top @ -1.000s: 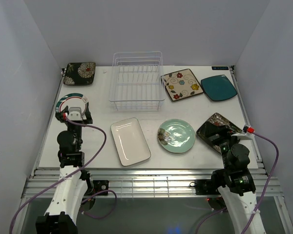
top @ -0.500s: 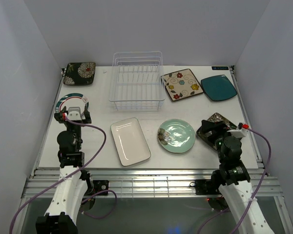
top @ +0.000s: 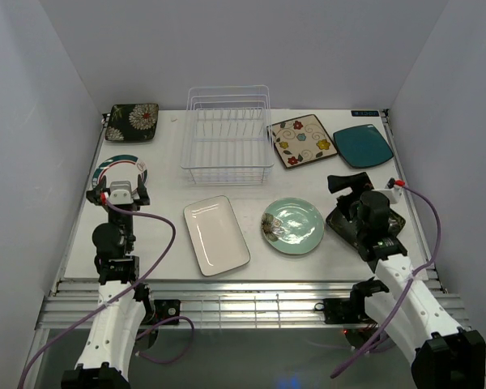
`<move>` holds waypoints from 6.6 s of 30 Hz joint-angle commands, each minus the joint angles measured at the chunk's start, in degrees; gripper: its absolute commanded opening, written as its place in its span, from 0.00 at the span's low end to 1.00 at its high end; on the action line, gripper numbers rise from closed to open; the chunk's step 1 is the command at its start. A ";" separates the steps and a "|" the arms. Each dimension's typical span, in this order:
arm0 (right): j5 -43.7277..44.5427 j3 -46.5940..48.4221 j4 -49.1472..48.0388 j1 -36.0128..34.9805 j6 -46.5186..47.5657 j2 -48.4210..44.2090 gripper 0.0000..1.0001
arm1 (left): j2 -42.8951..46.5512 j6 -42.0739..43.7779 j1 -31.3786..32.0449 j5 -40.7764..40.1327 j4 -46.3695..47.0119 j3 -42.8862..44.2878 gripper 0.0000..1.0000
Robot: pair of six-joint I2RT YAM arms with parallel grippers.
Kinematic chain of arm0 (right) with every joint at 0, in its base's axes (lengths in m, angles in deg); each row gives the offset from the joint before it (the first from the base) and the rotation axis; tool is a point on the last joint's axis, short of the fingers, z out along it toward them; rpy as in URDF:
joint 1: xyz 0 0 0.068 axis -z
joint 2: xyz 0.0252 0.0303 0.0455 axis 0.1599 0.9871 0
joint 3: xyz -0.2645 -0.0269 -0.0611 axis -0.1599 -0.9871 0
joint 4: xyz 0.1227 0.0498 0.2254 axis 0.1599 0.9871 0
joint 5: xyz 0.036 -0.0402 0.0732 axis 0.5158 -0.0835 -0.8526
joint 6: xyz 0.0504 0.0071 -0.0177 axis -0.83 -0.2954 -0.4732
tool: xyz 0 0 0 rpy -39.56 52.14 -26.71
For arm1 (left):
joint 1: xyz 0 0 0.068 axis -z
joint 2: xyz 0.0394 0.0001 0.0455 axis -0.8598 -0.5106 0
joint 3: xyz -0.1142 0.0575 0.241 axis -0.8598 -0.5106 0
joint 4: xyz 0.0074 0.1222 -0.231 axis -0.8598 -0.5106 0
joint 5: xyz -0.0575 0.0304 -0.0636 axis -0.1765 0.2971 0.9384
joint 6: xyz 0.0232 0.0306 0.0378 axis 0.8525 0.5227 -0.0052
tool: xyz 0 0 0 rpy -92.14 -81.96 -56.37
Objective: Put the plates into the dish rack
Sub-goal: Pick up the plate from the corner of the board, then insert the plate into the dish rack.
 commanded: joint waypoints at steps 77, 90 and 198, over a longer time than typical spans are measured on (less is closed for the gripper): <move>-17.61 34.78 -43.65 6.79 -17.90 81.46 0.96 | 1.41 0.91 -0.05 2.76 -0.56 -0.13 0.98; -17.17 37.41 -42.86 6.18 -18.87 84.71 0.90 | 1.76 1.17 -0.14 3.20 -0.56 -0.22 0.98; 0.40 40.12 -45.33 0.56 27.53 42.70 0.08 | 0.01 1.79 -0.14 6.54 -2.14 0.57 0.98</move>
